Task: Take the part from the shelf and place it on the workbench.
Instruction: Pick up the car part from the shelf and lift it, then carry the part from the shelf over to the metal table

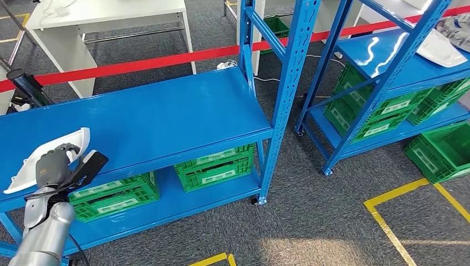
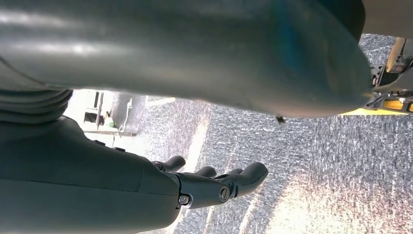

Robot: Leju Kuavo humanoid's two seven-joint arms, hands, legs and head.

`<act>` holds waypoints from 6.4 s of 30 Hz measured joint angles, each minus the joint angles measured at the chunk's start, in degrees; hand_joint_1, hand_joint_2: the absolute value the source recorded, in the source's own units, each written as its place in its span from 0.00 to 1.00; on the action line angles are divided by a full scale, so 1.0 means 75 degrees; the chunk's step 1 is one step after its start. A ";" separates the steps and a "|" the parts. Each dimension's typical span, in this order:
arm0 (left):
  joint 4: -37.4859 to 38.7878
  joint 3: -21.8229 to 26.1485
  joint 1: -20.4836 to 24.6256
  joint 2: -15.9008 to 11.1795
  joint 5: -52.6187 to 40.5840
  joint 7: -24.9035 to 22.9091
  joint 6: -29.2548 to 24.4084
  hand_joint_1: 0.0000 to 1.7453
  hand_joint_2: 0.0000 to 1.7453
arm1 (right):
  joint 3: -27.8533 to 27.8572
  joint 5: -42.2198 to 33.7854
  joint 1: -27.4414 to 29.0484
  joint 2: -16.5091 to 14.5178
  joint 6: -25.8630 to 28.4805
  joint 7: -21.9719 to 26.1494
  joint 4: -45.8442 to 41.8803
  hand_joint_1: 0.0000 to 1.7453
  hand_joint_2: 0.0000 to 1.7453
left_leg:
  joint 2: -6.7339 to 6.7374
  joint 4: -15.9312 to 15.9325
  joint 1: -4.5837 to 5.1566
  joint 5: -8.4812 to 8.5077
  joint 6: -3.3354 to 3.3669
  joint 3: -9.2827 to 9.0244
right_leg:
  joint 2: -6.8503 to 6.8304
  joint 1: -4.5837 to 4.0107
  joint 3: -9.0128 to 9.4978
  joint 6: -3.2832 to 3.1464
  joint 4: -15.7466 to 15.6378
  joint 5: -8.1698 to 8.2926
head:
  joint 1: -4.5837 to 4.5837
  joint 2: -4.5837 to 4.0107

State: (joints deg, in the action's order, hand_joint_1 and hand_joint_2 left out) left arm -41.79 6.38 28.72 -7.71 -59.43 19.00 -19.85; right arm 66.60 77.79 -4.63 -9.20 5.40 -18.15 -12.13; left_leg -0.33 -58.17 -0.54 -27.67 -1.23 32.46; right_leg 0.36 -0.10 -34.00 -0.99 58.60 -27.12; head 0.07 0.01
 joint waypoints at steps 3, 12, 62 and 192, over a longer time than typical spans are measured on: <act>-0.1018 -0.0408 -0.0499 0.0100 0.0342 0.0148 0.0341 0.93 1.00 | 0.0046 -0.0008 0.0001 -0.0001 0.0008 0.0001 0.0000 0.00 0.00 | 0.0000 0.0000 0.0000 -0.0006 0.0001 0.0000 | -0.0001 0.0000 0.0000 0.0001 -0.0001 -0.0004 | 0.0000 0.0000; -0.2905 -0.1759 -0.1035 0.0127 0.0252 0.0198 0.1184 0.93 1.00 | 0.0072 0.0087 -0.0003 0.0000 -0.0027 0.0001 0.0000 0.00 0.00 | -0.0012 0.0000 0.0000 -0.0009 -0.0001 0.0001 | -0.0011 0.0000 0.0003 0.0003 -0.0002 -0.0006 | 0.0000 0.0001; -0.5648 -0.3427 -0.1559 -0.1150 0.1360 0.0052 0.1493 0.93 1.00 | 0.0081 0.0039 0.0039 0.0009 0.0020 0.0001 0.0000 0.00 0.00 | 0.0030 0.0112 -0.0011 0.0063 0.0243 -0.0070 | -0.0015 0.0082 -0.0492 0.0230 0.1243 -0.0796 | 0.0035 0.0001; -0.5885 -0.2180 -0.2650 -0.0623 0.1373 0.0558 0.2640 0.93 1.00 | 0.0053 -0.0095 -0.0099 0.0055 0.0743 -0.0001 -0.0002 0.00 0.00 | -0.0009 -0.0104 -0.0032 0.0108 0.0103 0.0175 | 0.0083 0.0035 0.0489 0.0150 0.0172 -0.0395 | 0.0018 0.0001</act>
State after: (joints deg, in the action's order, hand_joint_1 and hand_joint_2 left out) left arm -85.93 -9.97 8.85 -12.38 -49.13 23.19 -0.05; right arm 67.00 77.08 -5.38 -8.79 10.98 -18.16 -12.15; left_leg -0.39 -58.95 -0.78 -26.85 -0.46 33.77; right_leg 0.98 0.17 -30.33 0.14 59.89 -30.08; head 0.20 0.02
